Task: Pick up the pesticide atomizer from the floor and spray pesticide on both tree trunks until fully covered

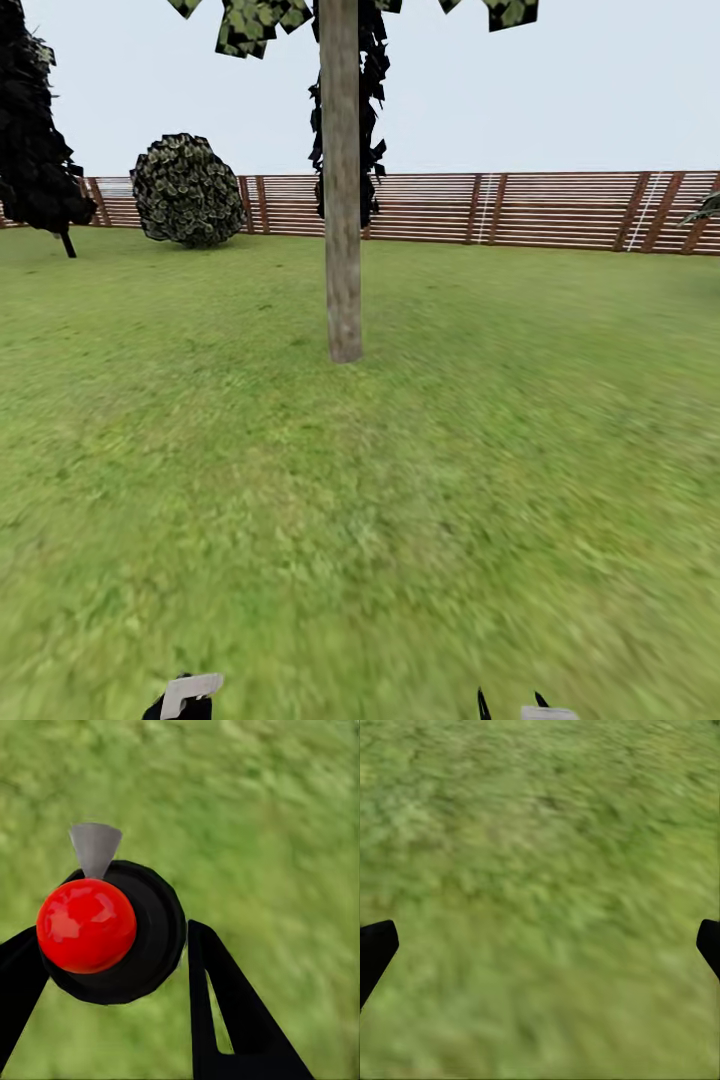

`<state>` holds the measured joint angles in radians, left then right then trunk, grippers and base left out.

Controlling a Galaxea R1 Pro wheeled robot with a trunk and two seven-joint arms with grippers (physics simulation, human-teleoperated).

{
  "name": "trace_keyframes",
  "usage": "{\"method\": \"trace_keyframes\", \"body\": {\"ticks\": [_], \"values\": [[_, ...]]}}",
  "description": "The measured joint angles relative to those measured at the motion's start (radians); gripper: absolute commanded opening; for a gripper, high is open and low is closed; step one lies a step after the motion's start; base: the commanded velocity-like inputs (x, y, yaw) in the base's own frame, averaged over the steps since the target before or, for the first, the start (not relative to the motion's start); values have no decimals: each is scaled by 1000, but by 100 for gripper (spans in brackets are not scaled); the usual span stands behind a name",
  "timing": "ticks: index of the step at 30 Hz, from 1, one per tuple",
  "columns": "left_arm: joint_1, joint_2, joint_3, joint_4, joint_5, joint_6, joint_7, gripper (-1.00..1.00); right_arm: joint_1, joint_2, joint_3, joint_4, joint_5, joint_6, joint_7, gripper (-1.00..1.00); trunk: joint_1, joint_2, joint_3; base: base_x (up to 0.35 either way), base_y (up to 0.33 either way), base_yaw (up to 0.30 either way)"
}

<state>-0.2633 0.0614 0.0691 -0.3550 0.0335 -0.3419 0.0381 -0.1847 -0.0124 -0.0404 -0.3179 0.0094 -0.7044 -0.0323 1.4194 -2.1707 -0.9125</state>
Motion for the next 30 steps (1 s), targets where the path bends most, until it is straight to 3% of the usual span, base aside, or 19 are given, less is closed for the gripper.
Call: {"method": "trace_keyframes", "body": {"ticks": [30], "values": [[0,0,0,0,0,0,0,-100,0,0,0,0,0,0,0,100,0,0,0,338,0,0]]}}
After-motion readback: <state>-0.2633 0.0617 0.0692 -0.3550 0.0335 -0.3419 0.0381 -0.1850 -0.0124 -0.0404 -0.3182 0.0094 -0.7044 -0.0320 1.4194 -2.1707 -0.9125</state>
